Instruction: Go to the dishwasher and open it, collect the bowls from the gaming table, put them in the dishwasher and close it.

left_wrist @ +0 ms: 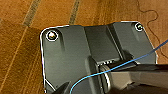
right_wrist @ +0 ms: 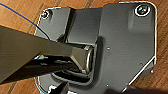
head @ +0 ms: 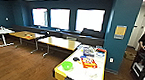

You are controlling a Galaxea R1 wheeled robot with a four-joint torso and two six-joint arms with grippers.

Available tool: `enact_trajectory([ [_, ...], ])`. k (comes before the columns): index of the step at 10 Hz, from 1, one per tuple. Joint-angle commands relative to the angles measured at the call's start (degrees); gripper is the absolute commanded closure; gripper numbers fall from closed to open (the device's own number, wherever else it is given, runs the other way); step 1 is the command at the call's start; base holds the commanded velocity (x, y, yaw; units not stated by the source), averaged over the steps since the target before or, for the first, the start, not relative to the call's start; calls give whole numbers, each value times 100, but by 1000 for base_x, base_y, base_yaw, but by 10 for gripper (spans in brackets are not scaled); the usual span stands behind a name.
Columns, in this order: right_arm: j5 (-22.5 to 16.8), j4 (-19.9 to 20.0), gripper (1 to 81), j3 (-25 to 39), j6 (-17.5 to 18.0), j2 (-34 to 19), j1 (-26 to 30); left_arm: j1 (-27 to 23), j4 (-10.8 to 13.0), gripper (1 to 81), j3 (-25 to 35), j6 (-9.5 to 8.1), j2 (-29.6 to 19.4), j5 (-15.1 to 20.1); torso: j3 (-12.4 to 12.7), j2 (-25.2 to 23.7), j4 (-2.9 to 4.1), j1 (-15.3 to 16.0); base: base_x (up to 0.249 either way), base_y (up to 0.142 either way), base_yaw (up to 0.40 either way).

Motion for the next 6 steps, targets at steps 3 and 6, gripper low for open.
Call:
enact_trajectory([
  [3,-261,-52,10,30,-16,-9,268,-299,45,10,9,49,-29,254,0,-2,0,-2,87,134,0],
  [6,-261,-52,10,30,-16,-9,268,-299,36,10,9,49,-29,254,0,-2,0,-2,86,134,0],
])
